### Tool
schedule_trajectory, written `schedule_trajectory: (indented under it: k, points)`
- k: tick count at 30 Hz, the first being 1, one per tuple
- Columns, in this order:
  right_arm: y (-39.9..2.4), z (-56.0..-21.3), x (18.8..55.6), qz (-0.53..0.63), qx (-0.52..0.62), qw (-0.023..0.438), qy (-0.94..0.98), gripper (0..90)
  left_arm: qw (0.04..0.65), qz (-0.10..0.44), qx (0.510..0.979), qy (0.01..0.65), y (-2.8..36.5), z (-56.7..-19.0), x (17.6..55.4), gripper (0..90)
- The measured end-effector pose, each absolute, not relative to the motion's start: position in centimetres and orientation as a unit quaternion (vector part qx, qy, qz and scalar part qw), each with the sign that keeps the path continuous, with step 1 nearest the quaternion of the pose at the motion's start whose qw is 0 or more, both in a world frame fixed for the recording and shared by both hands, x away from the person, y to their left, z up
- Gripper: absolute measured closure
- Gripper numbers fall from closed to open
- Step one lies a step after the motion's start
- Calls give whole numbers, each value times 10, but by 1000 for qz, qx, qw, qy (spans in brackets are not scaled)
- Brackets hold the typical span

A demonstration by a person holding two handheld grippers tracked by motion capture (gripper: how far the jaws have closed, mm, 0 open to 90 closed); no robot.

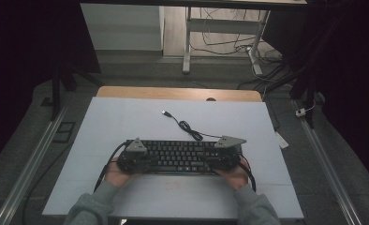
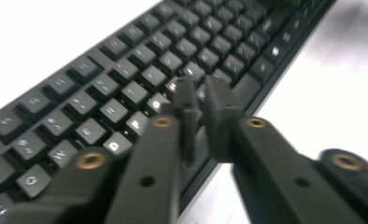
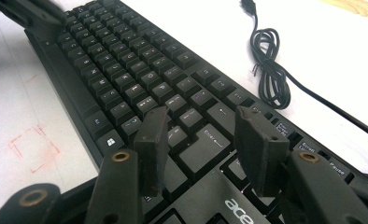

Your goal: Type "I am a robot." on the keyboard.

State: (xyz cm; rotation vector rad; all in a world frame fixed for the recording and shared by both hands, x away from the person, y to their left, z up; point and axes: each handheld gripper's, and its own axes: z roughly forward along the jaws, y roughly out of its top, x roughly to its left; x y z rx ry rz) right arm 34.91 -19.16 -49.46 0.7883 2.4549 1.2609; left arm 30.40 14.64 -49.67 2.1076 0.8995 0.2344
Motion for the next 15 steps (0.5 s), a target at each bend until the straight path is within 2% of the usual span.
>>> schedule_trajectory:
  k: [3, 6, 10, 15]
  points:
    - [-191, -495, 349, 434, 272, 135, 848, 548, 418, 100, 824, 369, 153, -492, 304, 602]
    - [-191, -495, 350, 435, 271, 134, 848, 543, 423, 105, 815, 382, 158, -489, 304, 498]
    - [-191, -496, 349, 432, 272, 134, 849, 538, 422, 113, 807, 398, 166, -487, 304, 424]
    - [-191, -496, 350, 433, 272, 135, 849, 535, 423, 119, 800, 410, 174, -484, 306, 378]
